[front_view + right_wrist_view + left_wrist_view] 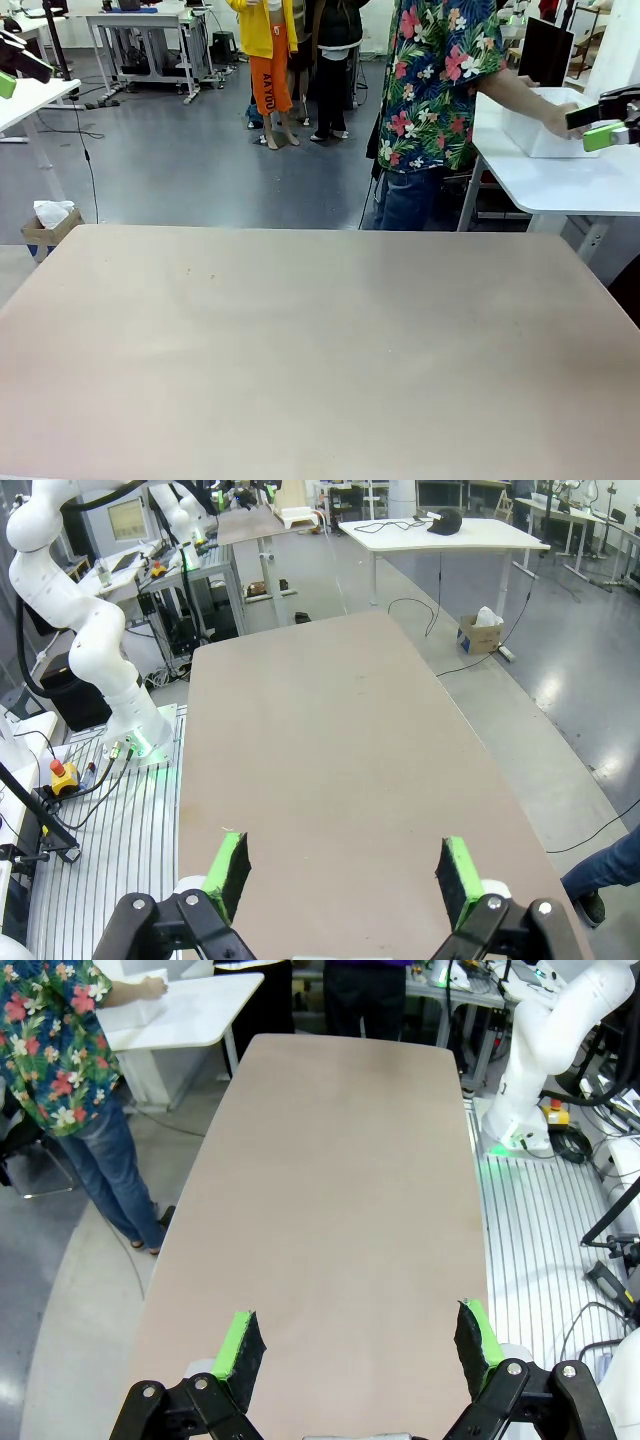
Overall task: Stack the cups and store them in the basket.
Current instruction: Place the stack of Reusable plastic cups into the Pantry Basket.
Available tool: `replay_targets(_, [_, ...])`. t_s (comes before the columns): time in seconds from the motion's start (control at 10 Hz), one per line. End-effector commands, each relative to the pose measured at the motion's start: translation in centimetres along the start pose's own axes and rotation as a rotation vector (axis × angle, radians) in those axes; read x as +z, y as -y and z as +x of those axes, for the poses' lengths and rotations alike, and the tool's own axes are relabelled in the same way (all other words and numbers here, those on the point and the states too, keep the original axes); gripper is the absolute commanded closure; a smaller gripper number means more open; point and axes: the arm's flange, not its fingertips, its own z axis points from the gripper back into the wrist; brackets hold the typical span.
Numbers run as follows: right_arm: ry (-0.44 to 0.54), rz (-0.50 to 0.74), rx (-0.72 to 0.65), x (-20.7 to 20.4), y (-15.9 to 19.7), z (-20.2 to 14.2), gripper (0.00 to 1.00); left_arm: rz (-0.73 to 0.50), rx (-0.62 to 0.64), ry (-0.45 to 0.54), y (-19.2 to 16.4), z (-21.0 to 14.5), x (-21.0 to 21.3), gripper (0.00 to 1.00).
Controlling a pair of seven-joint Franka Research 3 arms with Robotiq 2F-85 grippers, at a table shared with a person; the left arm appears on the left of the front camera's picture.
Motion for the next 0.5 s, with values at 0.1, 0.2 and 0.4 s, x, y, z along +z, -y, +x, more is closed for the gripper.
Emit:
replay_targets(0.1, [0.028,0.001,0.0,-0.03,-0.02,0.49,0.0,0.002,0.008,-0.002,0.08,0.39,0.09,0.0])
replay_targets(0.2, [0.028,0.001,0.0,-0.03,-0.02,0.49,0.0,0.002,0.008,-0.002,0.08,0.39,0.09,0.0])
replay_targets(0.4, [0.028,0.001,0.0,-0.03,-0.02,0.49,0.0,0.002,0.008,-0.002,0.08,0.39,0.09,0.0])
